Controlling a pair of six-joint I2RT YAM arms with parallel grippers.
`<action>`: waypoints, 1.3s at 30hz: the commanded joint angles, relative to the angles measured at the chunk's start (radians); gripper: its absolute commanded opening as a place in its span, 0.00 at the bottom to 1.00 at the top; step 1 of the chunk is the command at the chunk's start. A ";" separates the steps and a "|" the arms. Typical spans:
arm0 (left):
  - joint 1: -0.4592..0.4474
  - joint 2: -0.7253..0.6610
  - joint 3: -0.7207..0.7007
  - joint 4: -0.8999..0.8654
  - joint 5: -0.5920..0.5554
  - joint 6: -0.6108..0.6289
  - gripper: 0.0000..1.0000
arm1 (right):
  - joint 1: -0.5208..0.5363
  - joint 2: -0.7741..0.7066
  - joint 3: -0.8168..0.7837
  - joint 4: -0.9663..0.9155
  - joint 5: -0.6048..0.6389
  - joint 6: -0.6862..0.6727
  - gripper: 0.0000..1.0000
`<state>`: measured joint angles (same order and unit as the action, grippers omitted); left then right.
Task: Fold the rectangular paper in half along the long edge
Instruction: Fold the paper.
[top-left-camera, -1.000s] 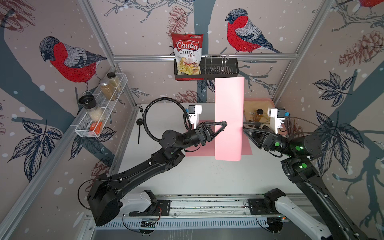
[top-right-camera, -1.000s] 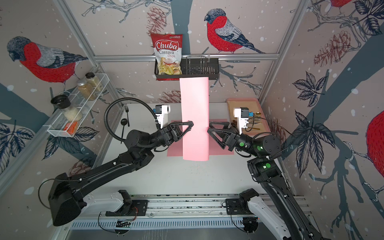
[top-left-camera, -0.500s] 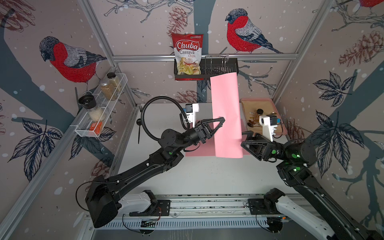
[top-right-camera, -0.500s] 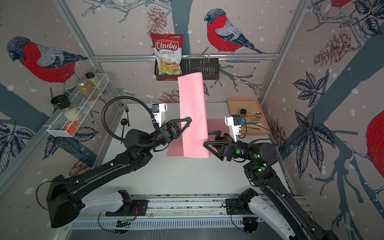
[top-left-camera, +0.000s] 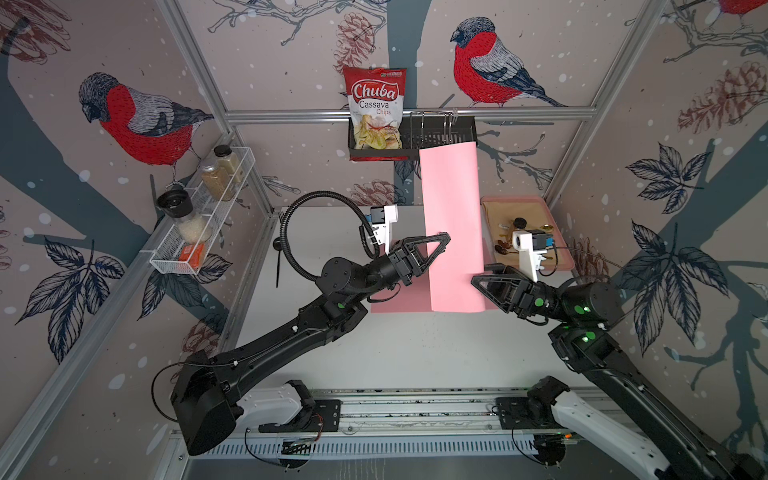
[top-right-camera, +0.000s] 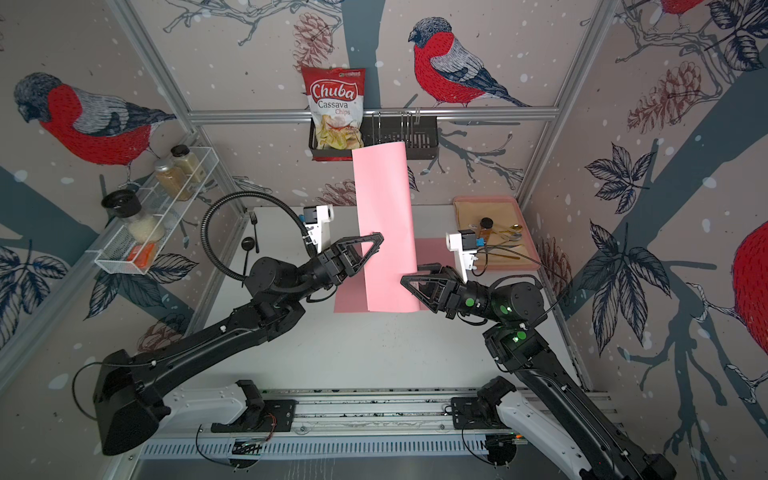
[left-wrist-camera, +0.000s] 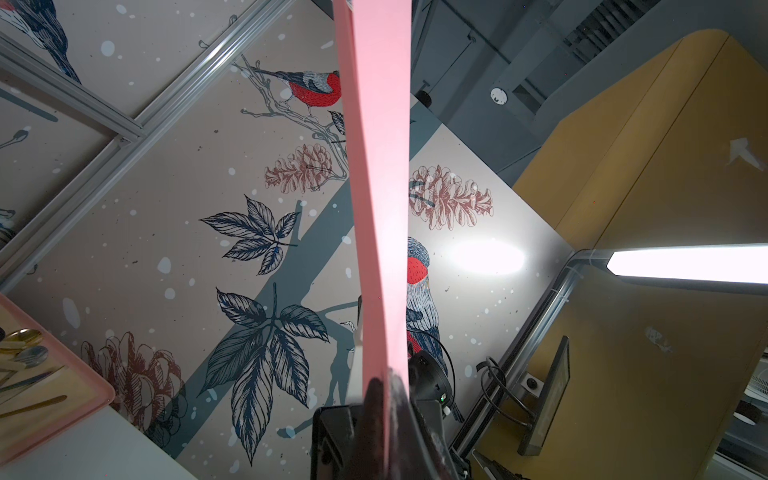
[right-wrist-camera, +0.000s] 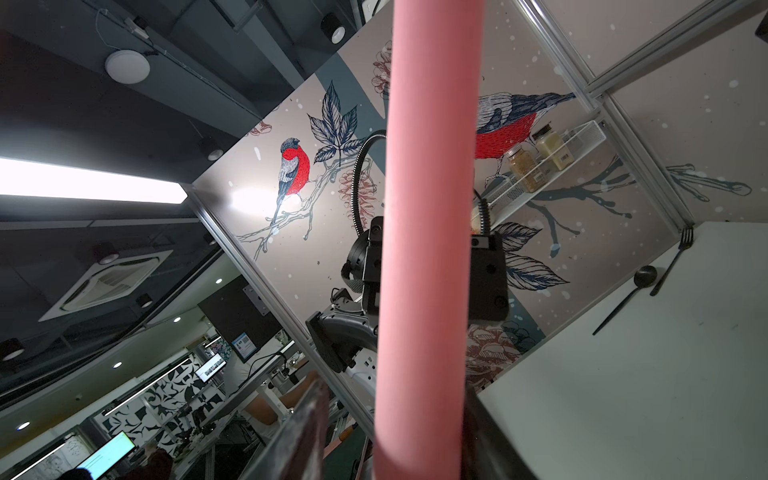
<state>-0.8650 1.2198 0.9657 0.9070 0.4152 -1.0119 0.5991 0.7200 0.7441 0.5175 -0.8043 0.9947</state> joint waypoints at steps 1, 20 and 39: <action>-0.002 -0.001 0.004 0.031 0.000 0.013 0.02 | 0.001 0.002 0.009 -0.014 0.027 -0.035 0.44; -0.006 -0.002 0.001 0.018 0.001 0.018 0.18 | 0.000 0.002 0.051 -0.138 0.044 -0.119 0.27; -0.006 -0.002 0.000 0.018 0.007 0.021 0.13 | 0.001 0.000 0.070 -0.200 0.083 -0.160 0.25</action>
<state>-0.8677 1.2198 0.9649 0.9054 0.4164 -1.0012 0.5995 0.7216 0.8032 0.3099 -0.7330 0.8585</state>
